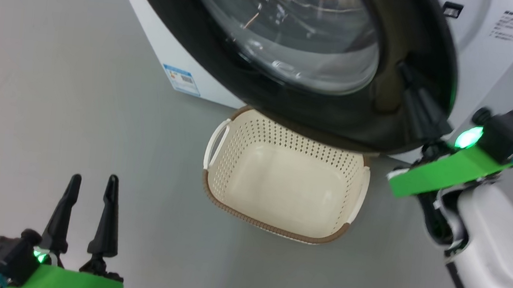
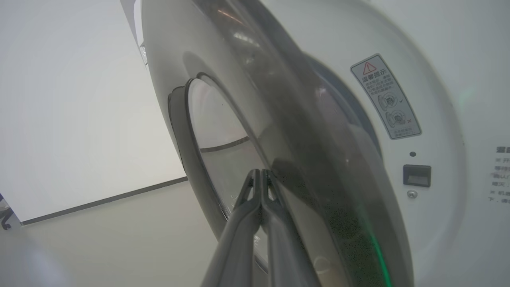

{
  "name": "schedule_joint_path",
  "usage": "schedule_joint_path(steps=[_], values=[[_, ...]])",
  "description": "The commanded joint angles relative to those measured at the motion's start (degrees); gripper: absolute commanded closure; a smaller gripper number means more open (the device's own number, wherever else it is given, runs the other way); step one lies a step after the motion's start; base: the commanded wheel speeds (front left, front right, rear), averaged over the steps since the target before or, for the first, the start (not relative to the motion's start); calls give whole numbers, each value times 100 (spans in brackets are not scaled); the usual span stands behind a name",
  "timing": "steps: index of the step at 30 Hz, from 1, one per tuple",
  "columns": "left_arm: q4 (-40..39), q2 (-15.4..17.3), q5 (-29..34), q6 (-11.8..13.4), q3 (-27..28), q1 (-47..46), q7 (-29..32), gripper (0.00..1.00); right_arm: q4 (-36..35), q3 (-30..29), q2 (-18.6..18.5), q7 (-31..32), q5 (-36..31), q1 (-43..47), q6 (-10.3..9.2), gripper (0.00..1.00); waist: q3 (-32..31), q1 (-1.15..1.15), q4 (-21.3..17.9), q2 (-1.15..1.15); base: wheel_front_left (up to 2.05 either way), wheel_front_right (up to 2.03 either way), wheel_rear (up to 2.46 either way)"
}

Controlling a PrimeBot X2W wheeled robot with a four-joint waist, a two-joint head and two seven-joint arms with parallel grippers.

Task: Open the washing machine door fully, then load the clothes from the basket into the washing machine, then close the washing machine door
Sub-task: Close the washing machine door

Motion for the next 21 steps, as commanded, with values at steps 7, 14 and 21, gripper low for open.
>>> schedule_joint_path(steps=[7,14,21], values=[[-229,13,-96,2,36,-439,-37,0,-19,-333,-110,-31,-92,-595,-2,100,448,0,208,0,0,0,0],[-315,-65,-146,2,-69,-804,-37,0,144,-610,-272,-31,-118,-1152,-2,100,811,0,371,0,0,0,0],[-373,-98,-152,2,-145,-1009,-37,0,238,-849,-289,-31,-180,-1597,-2,100,1090,0,462,0,0,0,0]])
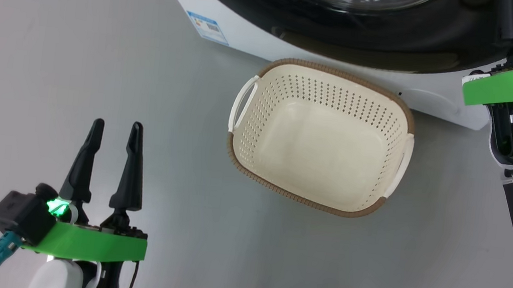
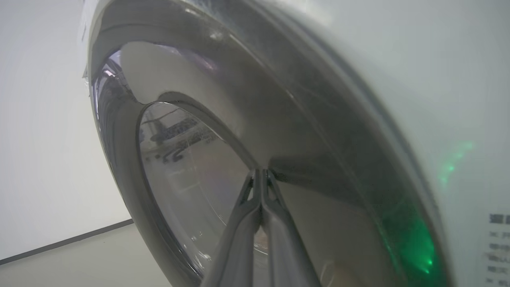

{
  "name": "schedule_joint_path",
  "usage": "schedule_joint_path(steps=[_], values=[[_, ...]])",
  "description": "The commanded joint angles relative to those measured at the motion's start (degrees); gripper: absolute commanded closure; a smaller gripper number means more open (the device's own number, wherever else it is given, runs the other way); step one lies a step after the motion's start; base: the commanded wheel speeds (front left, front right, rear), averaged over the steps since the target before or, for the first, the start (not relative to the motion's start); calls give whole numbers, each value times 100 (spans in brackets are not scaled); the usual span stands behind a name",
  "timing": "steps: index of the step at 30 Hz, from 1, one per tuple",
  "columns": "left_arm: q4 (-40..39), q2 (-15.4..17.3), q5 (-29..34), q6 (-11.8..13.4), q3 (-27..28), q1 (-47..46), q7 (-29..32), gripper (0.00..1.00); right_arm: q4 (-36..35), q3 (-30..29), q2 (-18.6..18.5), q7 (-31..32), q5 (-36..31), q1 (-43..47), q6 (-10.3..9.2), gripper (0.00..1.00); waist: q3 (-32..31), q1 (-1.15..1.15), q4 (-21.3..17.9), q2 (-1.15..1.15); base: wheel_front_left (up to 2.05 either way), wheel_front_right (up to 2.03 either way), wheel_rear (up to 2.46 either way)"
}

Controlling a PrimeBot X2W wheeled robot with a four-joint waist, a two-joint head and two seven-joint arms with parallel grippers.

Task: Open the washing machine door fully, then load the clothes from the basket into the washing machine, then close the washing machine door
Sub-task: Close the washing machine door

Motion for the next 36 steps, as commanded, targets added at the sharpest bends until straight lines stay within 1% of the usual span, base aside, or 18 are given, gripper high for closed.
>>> schedule_joint_path(steps=[1,4,8,17,18,19,22,23,24,25,27,29,36], values=[[-173,113,-43,2,176,-128,-37,0,-93,-58,11,-27,-6,-208,-36,100,113,0,62,0,0,0,0],[-171,124,-31,2,167,-153,-37,0,-84,-94,35,-27,-37,-274,-36,100,152,0,55,0,0,0,0],[-138,151,-20,2,194,-164,-37,0,-92,78,86,-27,-27,-243,-36,100,128,0,-11,0,0,0,0],[127,257,43,2,236,0,-37,0,-106,641,169,-27,120,442,-36,100,-377,0,-271,0,0,0,0],[157,270,49,2,251,31,-37,0,-115,669,181,-27,145,529,-36,95,-448,0,-302,0,0,0,0],[187,281,54,2,264,64,-37,0,-118,701,192,-27,163,621,-36,83,-521,0,-333,0,0,0,0],[257,313,64,2,301,171,-37,0,-127,795,223,-27,207,896,-36,58,-740,0,-416,0,0,0,0],[257,313,64,2,301,171,-37,0,-127,795,223,-27,207,896,-36,58,-740,0,-416,0,0,0,0],[285,332,62,2,318,210,-37,0,-136,828,234,-27,223,986,-36,52,-812,0,-444,0,0,0,0],[308,352,56,2,337,250,-37,0,-147,859,244,-27,239,1067,-36,33,-878,0,-477,0,0,0,0],[373,412,49,2,403,372,-37,0,-164,915,266,-27,281,1286,-36,8,-1062,0,-588,0,0,0,0],[432,453,29,2,430,439,-37,0,-166,897,296,-27,305,1423,-36,0,-1171,0,-672,0,0,0,0],[579,596,6,2,461,583,-37,0,-164,790,374,-27,337,1918,-36,0,-1491,0,-1019,0,0,0,0]])
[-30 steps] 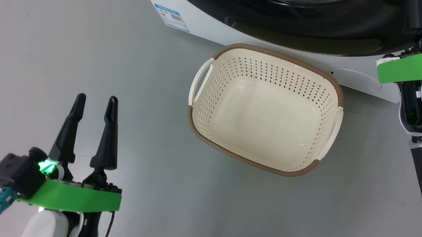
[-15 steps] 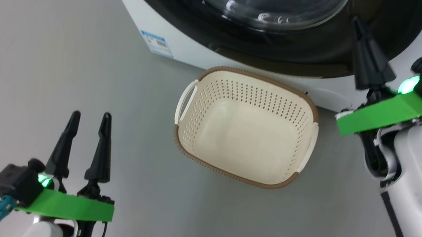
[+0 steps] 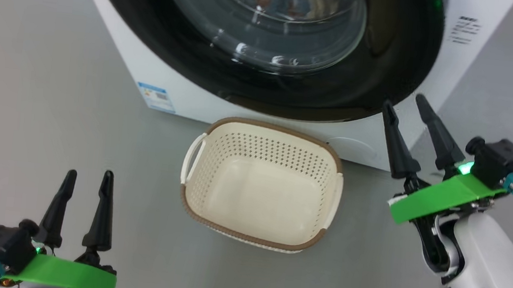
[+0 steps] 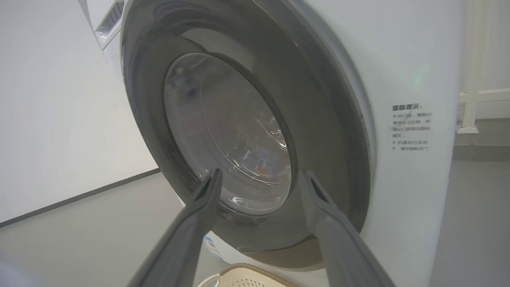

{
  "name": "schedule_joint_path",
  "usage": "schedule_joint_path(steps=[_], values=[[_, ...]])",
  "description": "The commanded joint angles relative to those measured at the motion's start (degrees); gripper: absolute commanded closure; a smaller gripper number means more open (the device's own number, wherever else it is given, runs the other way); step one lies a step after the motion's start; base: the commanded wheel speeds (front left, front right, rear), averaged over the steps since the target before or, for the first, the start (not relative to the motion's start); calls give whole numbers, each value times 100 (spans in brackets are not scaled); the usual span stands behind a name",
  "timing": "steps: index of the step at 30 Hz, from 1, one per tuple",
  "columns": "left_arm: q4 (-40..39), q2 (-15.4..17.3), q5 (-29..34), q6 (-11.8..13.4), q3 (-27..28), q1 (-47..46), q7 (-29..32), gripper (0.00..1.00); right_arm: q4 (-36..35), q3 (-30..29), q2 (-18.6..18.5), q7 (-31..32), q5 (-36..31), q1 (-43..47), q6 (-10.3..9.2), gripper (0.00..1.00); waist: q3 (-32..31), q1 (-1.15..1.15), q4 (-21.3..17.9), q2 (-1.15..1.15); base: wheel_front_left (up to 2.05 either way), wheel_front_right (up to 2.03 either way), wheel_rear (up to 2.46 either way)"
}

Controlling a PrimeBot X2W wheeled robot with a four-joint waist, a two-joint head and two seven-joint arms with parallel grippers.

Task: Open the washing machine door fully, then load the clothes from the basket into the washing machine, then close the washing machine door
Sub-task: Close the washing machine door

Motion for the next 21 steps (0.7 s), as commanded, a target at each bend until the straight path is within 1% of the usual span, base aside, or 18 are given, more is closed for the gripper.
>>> schedule_joint_path(steps=[1,8,21], values=[[-74,194,-6,2,202,38,-37,0,-138,58,58,-28,44,151,-1,0,-263,0,-288,0,0,0,0],[-25,325,44,2,271,155,-37,0,-128,-116,-4,-28,30,662,-1,0,-496,0,-671,0,0,0,0],[99,515,63,2,339,309,-37,0,-141,-413,-147,-28,-11,1352,-1,0,-711,0,-1313,0,0,0,0]])
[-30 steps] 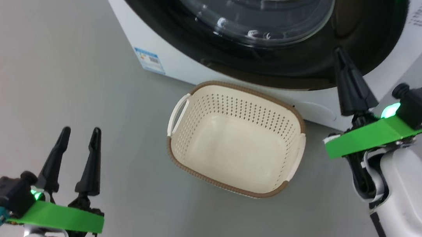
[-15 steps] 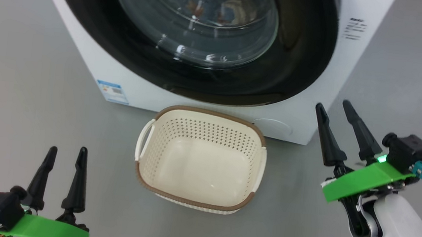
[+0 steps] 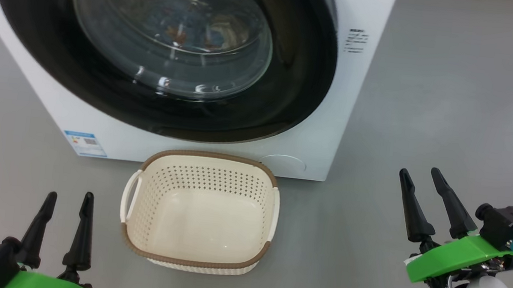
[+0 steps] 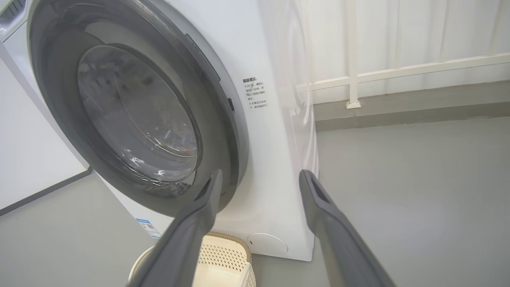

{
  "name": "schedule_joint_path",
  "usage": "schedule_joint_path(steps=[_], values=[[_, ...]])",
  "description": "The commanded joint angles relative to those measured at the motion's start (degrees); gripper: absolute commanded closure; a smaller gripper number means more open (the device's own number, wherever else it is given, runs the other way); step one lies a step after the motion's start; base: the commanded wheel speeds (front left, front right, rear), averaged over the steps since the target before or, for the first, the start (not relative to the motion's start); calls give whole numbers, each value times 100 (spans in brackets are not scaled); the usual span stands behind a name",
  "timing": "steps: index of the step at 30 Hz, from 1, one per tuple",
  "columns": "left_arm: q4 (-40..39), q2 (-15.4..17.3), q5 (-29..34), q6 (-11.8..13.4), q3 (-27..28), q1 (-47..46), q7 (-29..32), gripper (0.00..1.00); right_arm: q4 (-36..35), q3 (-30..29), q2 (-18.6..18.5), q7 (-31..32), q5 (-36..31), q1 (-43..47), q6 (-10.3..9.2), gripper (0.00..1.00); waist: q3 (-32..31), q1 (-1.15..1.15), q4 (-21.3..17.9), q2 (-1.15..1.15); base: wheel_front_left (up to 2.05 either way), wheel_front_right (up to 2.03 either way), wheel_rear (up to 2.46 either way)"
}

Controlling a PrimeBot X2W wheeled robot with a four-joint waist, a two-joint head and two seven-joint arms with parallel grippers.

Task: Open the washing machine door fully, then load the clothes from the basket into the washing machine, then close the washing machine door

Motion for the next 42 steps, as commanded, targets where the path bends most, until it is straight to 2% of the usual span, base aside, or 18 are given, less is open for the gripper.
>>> schedule_joint_path(steps=[1,16,42], values=[[-79,195,82,2,226,-5,-37,0,-146,18,-47,-29,-12,73,0,0,-116,0,-202,0,0,0,0],[-45,214,207,2,377,264,-37,0,-208,-315,-38,-29,-53,685,0,0,-455,0,-563,0,0,0,0],[-148,226,308,2,460,379,-37,0,-284,-617,41,-29,-127,1013,0,0,-516,0,-578,0,0,0,0]])
